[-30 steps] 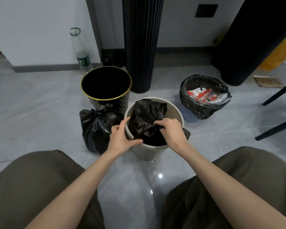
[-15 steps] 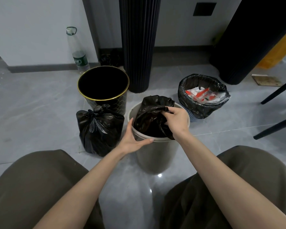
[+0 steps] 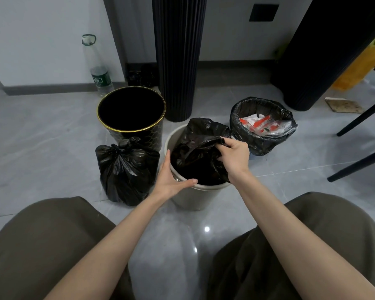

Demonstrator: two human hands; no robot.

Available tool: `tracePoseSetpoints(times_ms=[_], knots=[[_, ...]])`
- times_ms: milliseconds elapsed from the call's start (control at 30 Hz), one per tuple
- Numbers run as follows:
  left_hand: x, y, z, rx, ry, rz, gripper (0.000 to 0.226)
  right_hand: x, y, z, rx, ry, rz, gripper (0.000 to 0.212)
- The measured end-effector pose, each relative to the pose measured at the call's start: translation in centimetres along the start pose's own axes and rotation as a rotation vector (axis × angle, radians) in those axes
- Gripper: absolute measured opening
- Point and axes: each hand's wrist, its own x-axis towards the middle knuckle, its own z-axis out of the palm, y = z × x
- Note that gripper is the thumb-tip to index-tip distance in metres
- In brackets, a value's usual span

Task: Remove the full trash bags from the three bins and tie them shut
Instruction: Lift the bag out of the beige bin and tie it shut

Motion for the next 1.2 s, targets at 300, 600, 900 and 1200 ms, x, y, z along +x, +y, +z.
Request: tracePoseSetpoints(times_ms=[300,600,900,1200], knots=[[1.0,0.1,-0.3,-0.058,0.081,-0.071,0.129,0.0,-1.7,0.4,0.138,-0.009,0.046,0.020],[1.3,0.1,0.1,0.014,0.039,-0.071,0.132,0.1,-2.9,-0.2,0.262,0.023,0.057,0.021],[1.9,-0.5,0.3,0.025,0.035,-0.085,0.138,0.6,-4.6,-1.2,0.537,0.067,0.062,0.019],[4.4,0.4,0.2,0.133,0.043,-0.017,0.140,0.9,-7.8,-2.5,0.851,-0.005,0.028,0.020]])
